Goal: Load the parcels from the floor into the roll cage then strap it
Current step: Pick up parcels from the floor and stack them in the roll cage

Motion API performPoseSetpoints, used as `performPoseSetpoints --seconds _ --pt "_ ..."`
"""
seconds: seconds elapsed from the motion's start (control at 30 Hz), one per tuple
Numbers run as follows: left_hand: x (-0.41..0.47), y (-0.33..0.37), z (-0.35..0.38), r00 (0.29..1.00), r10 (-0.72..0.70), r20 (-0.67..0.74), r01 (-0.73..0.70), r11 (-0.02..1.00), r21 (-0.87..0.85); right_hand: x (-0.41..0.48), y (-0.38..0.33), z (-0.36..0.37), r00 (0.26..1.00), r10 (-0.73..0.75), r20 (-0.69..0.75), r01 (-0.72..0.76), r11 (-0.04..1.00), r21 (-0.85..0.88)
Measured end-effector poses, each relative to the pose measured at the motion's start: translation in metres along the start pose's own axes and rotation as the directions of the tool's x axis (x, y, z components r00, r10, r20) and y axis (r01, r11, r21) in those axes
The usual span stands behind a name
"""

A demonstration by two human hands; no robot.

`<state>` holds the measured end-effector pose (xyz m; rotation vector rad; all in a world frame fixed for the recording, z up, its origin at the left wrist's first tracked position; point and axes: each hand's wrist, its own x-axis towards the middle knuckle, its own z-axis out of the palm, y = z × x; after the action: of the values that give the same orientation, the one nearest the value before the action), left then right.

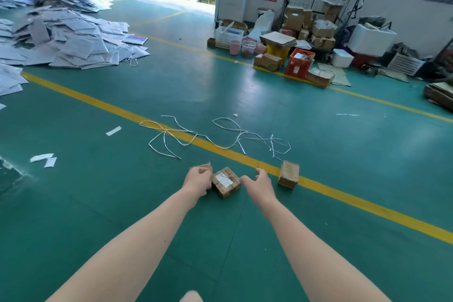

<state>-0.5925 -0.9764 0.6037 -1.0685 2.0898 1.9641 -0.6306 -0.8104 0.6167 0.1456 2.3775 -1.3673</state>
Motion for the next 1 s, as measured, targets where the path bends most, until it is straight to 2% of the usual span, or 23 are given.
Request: performPoseSetpoints --seconds 0.13,0.33,0.6,0.8,1.0 --pt "0.086 0.022 0.002 0.999 -0.025 -0.040 0.025 1.000 -0.005 0.081 -0.022 0.009 0.999 0.003 0.040 -0.001 0.999 -0.040" --pt "0.262 0.054 0.004 0.996 -0.069 -0.055 0.071 0.997 0.028 0.244 -0.062 0.041 0.997 0.066 0.047 -0.063 0.996 -0.059" --pt "0.474 0.095 -0.004 0.981 -0.194 -0.025 0.195 0.968 0.159 0.457 -0.104 0.118 0.963 0.253 0.095 -0.245 0.965 -0.095" --pt "0.601 0.051 -0.003 0.951 -0.301 -0.063 0.307 0.916 0.257 0.572 -0.074 0.172 0.919 0.372 0.133 -0.365 0.928 -0.074" --pt "0.714 -0.044 0.019 0.916 -0.397 -0.052 0.398 0.886 0.239 0.678 0.007 0.240 0.863 0.475 0.171 -0.460 0.880 -0.121"
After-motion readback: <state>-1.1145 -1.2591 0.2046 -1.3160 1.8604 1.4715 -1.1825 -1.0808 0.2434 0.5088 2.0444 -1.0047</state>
